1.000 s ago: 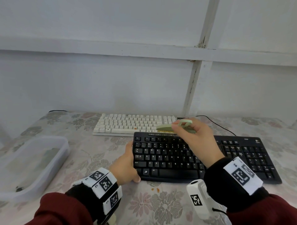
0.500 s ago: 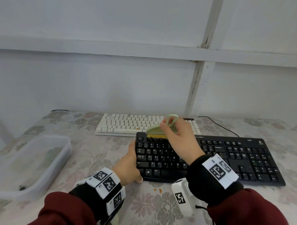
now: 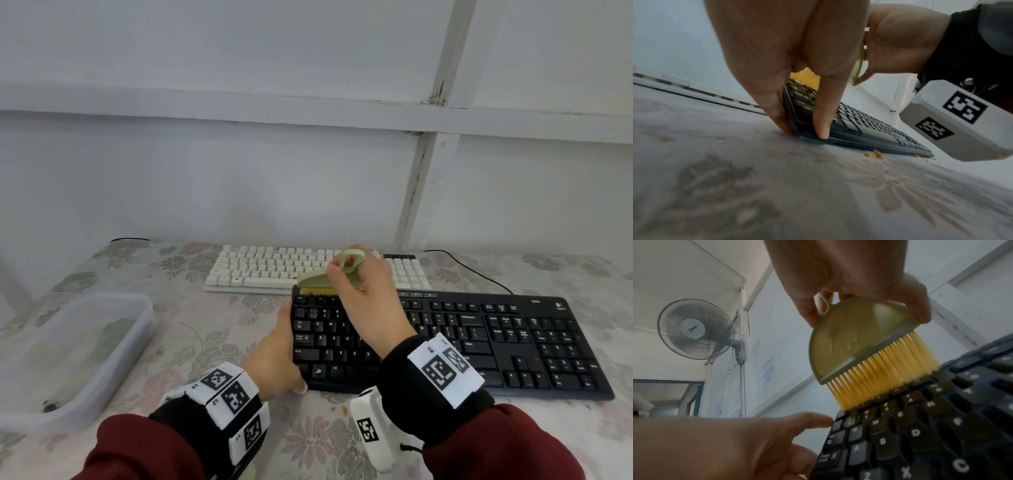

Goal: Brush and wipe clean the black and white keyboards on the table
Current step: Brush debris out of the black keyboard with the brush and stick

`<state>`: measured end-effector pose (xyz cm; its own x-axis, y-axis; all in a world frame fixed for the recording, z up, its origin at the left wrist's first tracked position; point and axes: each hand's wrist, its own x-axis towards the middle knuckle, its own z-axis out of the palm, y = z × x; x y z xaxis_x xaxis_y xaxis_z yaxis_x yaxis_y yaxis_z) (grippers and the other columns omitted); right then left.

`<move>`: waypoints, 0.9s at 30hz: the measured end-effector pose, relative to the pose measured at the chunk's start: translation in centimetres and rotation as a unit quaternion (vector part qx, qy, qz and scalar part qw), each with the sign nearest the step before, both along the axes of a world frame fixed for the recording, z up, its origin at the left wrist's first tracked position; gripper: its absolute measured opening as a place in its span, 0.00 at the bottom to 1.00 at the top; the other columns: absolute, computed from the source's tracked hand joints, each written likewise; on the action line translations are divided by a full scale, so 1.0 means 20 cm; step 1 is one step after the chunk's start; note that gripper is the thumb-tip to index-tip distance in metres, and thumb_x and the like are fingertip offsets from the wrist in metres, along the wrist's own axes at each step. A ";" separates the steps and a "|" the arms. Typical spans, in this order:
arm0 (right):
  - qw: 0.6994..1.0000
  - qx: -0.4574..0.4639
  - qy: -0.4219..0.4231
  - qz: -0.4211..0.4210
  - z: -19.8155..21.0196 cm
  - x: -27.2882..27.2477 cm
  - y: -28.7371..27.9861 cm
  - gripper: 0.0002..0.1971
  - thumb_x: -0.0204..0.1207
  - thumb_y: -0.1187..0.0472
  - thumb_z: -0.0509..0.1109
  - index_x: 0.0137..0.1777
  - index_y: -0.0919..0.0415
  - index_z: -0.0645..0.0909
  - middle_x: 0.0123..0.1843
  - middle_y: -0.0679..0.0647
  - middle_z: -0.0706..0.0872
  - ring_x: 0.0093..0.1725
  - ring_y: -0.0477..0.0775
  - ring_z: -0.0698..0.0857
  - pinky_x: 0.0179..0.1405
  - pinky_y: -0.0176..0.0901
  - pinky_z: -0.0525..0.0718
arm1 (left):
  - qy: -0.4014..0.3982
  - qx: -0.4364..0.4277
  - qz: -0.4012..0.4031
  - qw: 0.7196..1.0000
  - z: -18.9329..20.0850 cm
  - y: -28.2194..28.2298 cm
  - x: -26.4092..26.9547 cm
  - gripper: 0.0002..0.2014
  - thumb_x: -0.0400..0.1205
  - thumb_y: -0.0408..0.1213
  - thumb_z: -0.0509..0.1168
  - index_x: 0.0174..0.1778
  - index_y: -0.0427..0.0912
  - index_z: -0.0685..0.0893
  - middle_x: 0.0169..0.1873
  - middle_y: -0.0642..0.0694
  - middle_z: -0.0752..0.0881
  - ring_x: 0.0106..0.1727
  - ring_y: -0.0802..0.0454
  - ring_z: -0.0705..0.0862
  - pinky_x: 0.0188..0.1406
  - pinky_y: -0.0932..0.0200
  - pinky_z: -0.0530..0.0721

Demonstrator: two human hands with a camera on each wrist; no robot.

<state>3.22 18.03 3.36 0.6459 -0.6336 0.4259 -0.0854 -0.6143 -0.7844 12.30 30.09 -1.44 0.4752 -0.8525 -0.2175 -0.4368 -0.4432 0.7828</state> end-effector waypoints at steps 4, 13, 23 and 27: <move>0.999 0.007 0.014 -0.050 0.02 -0.09 -0.06 0.07 0.74 0.45 0.60 0.35 0.41 0.72 0.37 0.40 0.79 0.51 0.54 0.76 0.62 0.71 0.74 | 0.005 0.003 -0.007 1.000 -0.01 0.00 0.01 0.61 0.67 0.20 0.72 0.77 0.61 0.33 0.52 0.51 0.83 0.50 0.55 0.83 0.47 0.63 0.82; 0.999 0.008 -0.043 0.013 0.04 -0.06 0.01 0.08 0.74 0.46 0.61 0.39 0.48 0.76 0.41 0.46 0.81 0.51 0.58 0.80 0.54 0.61 0.80 | -0.004 -0.003 -0.001 1.000 -0.01 0.00 0.00 0.62 0.65 0.20 0.73 0.78 0.58 0.33 0.51 0.51 0.83 0.48 0.57 0.84 0.45 0.63 0.82; 0.996 -0.037 -0.039 -0.065 0.03 -0.19 -0.09 0.05 0.76 0.51 0.65 0.41 0.48 0.77 0.43 0.43 0.81 0.52 0.56 0.80 0.58 0.63 0.78 | -0.010 0.000 0.005 1.000 -0.02 -0.01 0.01 0.64 0.65 0.19 0.73 0.77 0.62 0.31 0.54 0.50 0.83 0.51 0.53 0.84 0.50 0.59 0.84; 0.998 0.037 -0.058 -0.012 0.03 -0.19 -0.05 0.05 0.78 0.60 0.67 0.42 0.51 0.79 0.45 0.47 0.82 0.56 0.58 0.80 0.58 0.54 0.80 | -0.017 0.010 0.007 1.000 -0.04 -0.02 0.01 0.66 0.65 0.21 0.73 0.77 0.62 0.28 0.53 0.50 0.83 0.51 0.52 0.85 0.54 0.51 0.86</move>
<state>-0.50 16.99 3.95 0.5797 -0.6807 0.4479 -0.0049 -0.5526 -0.8334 12.57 29.79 -2.20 0.4951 -0.8409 -0.2186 -0.4560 -0.4657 0.7584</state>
